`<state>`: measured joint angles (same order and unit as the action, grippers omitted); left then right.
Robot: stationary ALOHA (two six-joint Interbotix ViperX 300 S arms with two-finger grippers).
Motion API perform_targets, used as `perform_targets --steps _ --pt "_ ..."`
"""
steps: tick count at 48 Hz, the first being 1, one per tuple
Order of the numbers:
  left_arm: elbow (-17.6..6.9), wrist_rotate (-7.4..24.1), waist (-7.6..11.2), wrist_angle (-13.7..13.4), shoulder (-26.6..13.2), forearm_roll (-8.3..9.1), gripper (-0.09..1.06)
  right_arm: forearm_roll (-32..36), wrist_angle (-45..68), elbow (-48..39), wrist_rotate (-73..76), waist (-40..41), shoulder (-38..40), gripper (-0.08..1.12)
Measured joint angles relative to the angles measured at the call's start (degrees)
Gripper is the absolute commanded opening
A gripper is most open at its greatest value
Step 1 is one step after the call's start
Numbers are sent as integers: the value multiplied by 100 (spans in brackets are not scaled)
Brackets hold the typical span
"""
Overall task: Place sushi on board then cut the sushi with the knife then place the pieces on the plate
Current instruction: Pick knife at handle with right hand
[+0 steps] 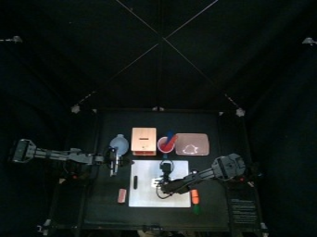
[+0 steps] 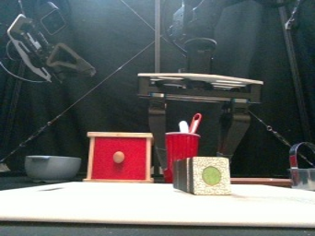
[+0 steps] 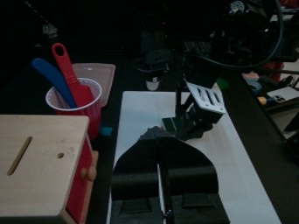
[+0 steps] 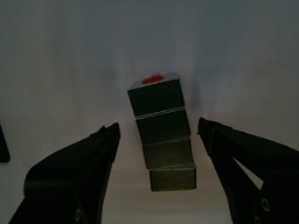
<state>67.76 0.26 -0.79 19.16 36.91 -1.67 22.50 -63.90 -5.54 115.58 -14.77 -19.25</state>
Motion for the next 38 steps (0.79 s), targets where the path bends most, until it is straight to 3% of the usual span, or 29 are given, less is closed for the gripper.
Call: perform_targets --steps 18,38 --pt "35 9 -114 -9 9 0 -2 308 -229 -272 -2224 422 1318 99" --pt "105 9 -264 -9 26 0 -2 -888 -246 -501 -5897 2294 2689 99"
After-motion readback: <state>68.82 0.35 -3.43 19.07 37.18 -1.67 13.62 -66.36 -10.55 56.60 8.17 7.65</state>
